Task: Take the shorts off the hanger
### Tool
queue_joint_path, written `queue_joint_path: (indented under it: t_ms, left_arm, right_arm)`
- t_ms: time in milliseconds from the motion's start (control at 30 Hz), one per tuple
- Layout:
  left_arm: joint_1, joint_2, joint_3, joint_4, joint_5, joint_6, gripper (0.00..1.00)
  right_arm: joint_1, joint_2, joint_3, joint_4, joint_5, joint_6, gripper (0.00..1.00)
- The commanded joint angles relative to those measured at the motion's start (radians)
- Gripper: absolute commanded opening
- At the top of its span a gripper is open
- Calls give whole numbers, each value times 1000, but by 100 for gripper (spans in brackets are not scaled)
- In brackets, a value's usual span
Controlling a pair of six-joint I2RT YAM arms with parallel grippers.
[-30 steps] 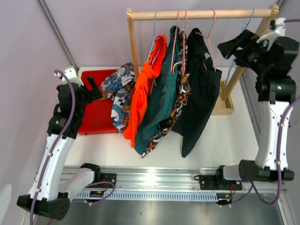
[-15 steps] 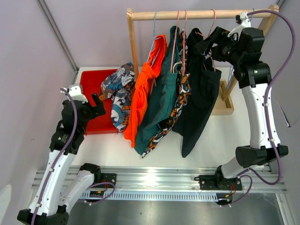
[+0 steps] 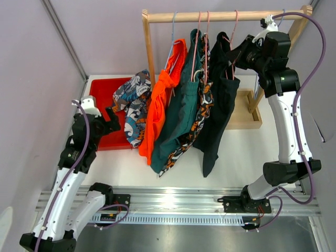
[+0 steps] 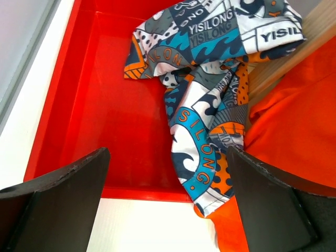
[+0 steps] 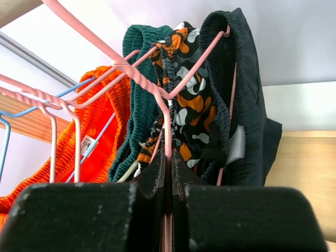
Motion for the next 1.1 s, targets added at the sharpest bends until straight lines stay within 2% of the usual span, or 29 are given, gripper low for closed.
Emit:
queue_joint_path:
  t_ms: [0, 100, 133, 167, 200, 233, 267, 333, 367, 467, 567, 767, 933, 1067]
  left_arm:
    - [-60, -2, 92, 32, 9, 20, 99]
    - [-285, 25, 213, 9, -115, 66, 99]
    - [-351, 47, 270, 7, -208, 95, 99]
    - [-477, 62, 304, -2, -236, 104, 99]
    - [-535, 82, 397, -7, -250, 112, 99]
    - [-586, 103, 429, -11, -247, 123, 99]
    - [-695, 155, 457, -10, -250, 129, 99]
    - [-811, 212, 550, 24, -269, 161, 99]
    - [-918, 267, 563, 51, -273, 181, 99]
    - [-1066, 361, 623, 149, -229, 250, 99]
    - [-1094, 482, 655, 240, -95, 227, 99]
    - [-1103, 668, 718, 378, 67, 183, 99]
    - [-1126, 788, 770, 416, 105, 158, 99]
    - [-1138, 821, 778, 453, 125, 146, 99]
  right_arm:
    - [4, -19, 16, 26, 13, -19, 0]
    - [4, -48, 28, 41, 13, -10, 0]
    - [1, -65, 43, 45, 14, -9, 0]
    - [7, -71, 53, 46, 20, -1, 0]
    - [7, -79, 59, 49, 23, 4, 0]
    - [9, -87, 67, 52, 26, 7, 0]
    - [10, -100, 79, 54, 40, 13, 0]
    - [15, -108, 96, 42, 57, 16, 0]
    - [18, -113, 114, 22, 78, 24, 0]
    - [36, -139, 122, -4, 106, 27, 0]
    - [59, -169, 120, -21, 161, 24, 0]
    - [76, -260, 79, -54, 198, 36, 0]
    - [79, -335, 12, -43, 200, 42, 0]
    - [78, -364, -24, -40, 200, 48, 0]
